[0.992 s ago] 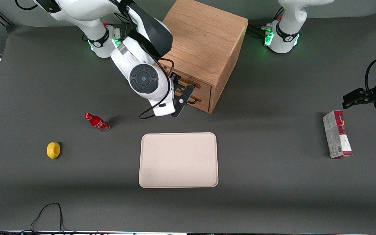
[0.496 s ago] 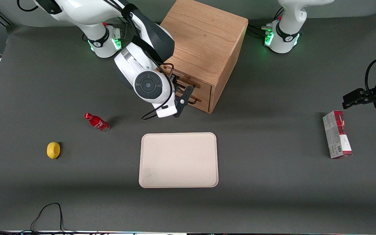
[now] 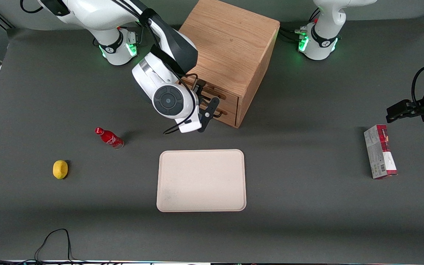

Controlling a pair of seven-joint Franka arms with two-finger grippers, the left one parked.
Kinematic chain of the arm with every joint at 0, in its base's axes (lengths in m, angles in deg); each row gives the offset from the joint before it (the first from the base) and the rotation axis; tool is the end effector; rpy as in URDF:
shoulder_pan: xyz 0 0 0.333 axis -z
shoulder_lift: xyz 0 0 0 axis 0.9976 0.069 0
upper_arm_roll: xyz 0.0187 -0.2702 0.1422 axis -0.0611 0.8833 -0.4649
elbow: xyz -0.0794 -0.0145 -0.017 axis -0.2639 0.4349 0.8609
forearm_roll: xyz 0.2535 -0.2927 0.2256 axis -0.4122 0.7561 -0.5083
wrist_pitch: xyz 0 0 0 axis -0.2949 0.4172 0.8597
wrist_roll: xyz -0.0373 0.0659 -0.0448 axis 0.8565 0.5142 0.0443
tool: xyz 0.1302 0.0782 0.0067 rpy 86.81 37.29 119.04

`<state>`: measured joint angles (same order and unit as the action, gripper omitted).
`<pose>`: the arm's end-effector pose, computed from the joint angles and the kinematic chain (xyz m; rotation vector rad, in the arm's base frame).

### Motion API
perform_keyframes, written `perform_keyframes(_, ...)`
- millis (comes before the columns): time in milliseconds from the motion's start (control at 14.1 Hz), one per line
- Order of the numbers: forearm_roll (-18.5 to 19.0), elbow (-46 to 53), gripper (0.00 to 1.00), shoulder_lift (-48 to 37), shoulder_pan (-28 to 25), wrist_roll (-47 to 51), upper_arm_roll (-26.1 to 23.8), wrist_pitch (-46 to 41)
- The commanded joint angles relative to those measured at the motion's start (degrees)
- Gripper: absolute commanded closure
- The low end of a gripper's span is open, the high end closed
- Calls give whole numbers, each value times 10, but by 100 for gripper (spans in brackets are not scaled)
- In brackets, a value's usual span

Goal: Open upper drawer

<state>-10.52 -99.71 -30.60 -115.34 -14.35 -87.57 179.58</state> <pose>0.5301 0.4696 0.3190 -2.4676 -1.3841 0.5415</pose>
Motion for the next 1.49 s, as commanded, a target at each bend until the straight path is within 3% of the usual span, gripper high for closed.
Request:
perform_keyframes(0, -12, -16, 0, -2, 0, -13, -1, 24)
perform_keyframes(638, -17, -2, 0, -10, 21, -25, 6, -8)
perform_keyframes(1417, -55, 24, 0, -11, 43, -30, 9, -50)
